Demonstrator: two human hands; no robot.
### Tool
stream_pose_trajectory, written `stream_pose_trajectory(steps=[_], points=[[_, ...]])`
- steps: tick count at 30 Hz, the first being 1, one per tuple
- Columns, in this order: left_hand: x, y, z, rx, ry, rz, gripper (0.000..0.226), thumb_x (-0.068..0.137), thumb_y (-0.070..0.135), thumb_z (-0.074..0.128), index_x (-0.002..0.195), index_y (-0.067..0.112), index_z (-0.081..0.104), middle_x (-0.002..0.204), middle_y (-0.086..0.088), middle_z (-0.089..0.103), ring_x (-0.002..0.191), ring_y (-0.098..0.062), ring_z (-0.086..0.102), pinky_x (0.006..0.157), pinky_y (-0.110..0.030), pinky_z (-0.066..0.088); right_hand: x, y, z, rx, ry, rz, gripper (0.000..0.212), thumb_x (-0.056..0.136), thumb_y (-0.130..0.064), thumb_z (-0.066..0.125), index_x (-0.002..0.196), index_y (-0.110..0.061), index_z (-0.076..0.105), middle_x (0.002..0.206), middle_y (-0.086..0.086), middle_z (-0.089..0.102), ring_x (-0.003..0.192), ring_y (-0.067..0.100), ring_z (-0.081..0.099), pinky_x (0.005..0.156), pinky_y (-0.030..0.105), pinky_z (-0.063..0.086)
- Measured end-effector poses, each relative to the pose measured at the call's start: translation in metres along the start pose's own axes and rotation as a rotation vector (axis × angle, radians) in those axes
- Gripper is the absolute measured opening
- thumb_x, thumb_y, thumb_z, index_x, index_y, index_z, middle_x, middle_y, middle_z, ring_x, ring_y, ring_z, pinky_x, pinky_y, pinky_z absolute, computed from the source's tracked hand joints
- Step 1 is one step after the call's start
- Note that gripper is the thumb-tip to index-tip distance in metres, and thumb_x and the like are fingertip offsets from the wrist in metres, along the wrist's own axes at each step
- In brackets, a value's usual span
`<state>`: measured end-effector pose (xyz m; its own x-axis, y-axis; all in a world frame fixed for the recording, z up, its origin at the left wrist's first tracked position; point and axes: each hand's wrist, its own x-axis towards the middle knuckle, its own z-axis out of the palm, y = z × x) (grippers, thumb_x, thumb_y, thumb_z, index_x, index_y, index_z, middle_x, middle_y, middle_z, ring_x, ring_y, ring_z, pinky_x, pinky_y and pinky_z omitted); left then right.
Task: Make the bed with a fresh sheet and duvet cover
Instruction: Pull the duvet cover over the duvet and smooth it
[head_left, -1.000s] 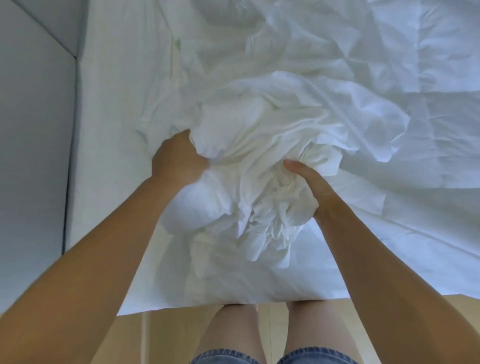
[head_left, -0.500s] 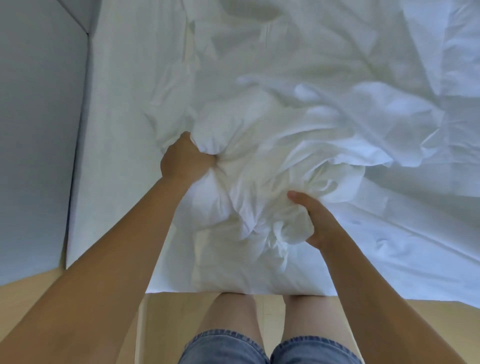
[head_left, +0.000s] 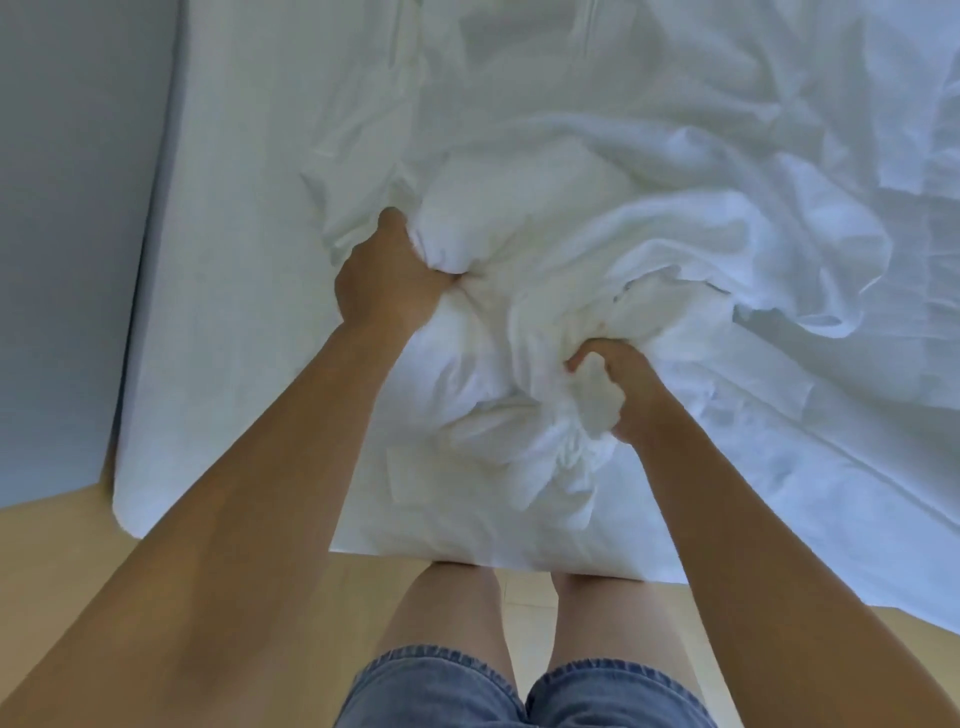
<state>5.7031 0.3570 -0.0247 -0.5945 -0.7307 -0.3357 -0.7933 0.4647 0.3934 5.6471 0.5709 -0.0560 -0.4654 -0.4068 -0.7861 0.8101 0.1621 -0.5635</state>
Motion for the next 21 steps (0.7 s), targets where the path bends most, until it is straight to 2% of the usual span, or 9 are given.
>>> stream_pose_trajectory(steps=[1, 4, 6, 8, 11, 14, 16, 18, 21], points=[[0.004, -0.008, -0.005, 0.03, 0.032, 0.009, 0.059, 0.072, 0.054, 0.071, 0.105, 0.012, 0.046, 0.096, -0.009, 0.061, 0.092, -0.03, 0.059, 0.073, -0.035, 0.043, -0.001, -0.005, -0.015, 0.075, -0.052, -0.038, 0.009, 0.062, -0.013, 0.072, 0.071, -0.013, 0.071, 0.068, 0.0, 0.068, 0.071, 0.02, 0.064, 0.059, 0.022, 0.054], [0.015, -0.017, -0.006, 0.054, 0.057, 0.043, 0.064, 0.074, 0.054, 0.069, 0.113, 0.009, 0.047, 0.106, -0.014, 0.063, 0.1, -0.034, 0.06, 0.079, -0.039, 0.046, -0.004, -0.011, -0.033, 0.14, -0.228, -0.047, 0.066, 0.036, -0.025, 0.085, 0.099, -0.014, 0.071, 0.099, 0.004, 0.071, 0.093, 0.021, 0.067, 0.079, 0.037, 0.056], [0.015, -0.012, -0.004, 0.022, 0.057, 0.039, 0.07, 0.073, 0.05, 0.072, 0.123, 0.01, 0.043, 0.115, -0.013, 0.058, 0.107, -0.034, 0.056, 0.082, -0.04, 0.043, -0.002, -0.007, -0.03, 0.19, -0.167, -0.008, 0.051, 0.035, -0.019, 0.085, 0.084, -0.008, 0.074, 0.089, 0.009, 0.071, 0.087, 0.029, 0.067, 0.074, 0.037, 0.057], [0.0, -0.013, -0.001, -0.016, 0.146, 0.041, 0.079, 0.075, 0.039, 0.074, 0.137, 0.013, 0.035, 0.128, -0.013, 0.047, 0.119, -0.032, 0.044, 0.093, -0.041, 0.038, -0.007, -0.006, -0.02, 0.195, -0.019, 0.022, 0.009, 0.06, -0.011, 0.073, 0.065, -0.008, 0.066, 0.064, 0.006, 0.064, 0.072, 0.025, 0.06, 0.064, 0.025, 0.053], [-0.065, -0.023, 0.024, -0.369, 0.319, 0.2, 0.056, 0.074, 0.03, 0.066, 0.122, 0.004, 0.051, 0.115, -0.01, 0.053, 0.108, -0.021, 0.046, 0.093, -0.032, 0.036, -0.009, 0.0, -0.016, 0.27, 0.017, -0.011, 0.02, 0.075, -0.007, 0.06, 0.056, -0.009, 0.06, 0.05, 0.0, 0.055, 0.049, 0.014, 0.058, 0.055, 0.02, 0.05], [-0.124, -0.019, 0.057, -1.09, -0.017, -0.43, 0.025, 0.078, 0.037, 0.069, 0.083, 0.013, 0.061, 0.081, -0.001, 0.062, 0.074, -0.012, 0.06, 0.074, -0.032, 0.049, -0.013, 0.0, -0.013, 0.363, 0.009, 0.014, 0.05, 0.091, -0.001, 0.033, 0.057, -0.009, 0.069, 0.06, 0.003, 0.061, 0.057, 0.016, 0.062, 0.058, 0.02, 0.053], [-0.121, -0.017, 0.071, -1.281, -0.277, -0.755, 0.045, 0.075, 0.051, 0.071, 0.093, 0.011, 0.064, 0.092, -0.008, 0.069, 0.082, -0.017, 0.067, 0.073, -0.034, 0.056, -0.016, -0.003, -0.01, 0.301, 0.019, 0.06, 0.051, 0.092, -0.002, 0.034, 0.06, -0.011, 0.072, 0.067, 0.003, 0.064, 0.064, 0.016, 0.063, 0.067, 0.024, 0.053], [-0.096, -0.01, 0.064, -1.436, -0.41, -0.858, 0.077, 0.061, 0.062, 0.074, 0.119, 0.014, 0.059, 0.112, -0.009, 0.067, 0.097, -0.022, 0.067, 0.074, -0.036, 0.057, -0.018, -0.007, -0.007, 0.241, 0.041, 0.06, 0.045, 0.093, -0.002, 0.039, 0.064, -0.011, 0.072, 0.072, 0.003, 0.063, 0.07, 0.017, 0.061, 0.074, 0.029, 0.049], [-0.058, -0.001, 0.054, -1.473, -0.415, -0.885, 0.063, 0.072, 0.05, 0.074, 0.124, 0.018, 0.061, 0.113, -0.003, 0.069, 0.1, -0.022, 0.066, 0.077, -0.034, 0.055, -0.022, -0.014, -0.005, -0.008, 0.0, 0.047, 0.01, 0.086, -0.01, 0.058, 0.082, -0.012, 0.067, 0.07, -0.001, 0.069, 0.073, 0.015, 0.064, 0.069, 0.026, 0.052]])
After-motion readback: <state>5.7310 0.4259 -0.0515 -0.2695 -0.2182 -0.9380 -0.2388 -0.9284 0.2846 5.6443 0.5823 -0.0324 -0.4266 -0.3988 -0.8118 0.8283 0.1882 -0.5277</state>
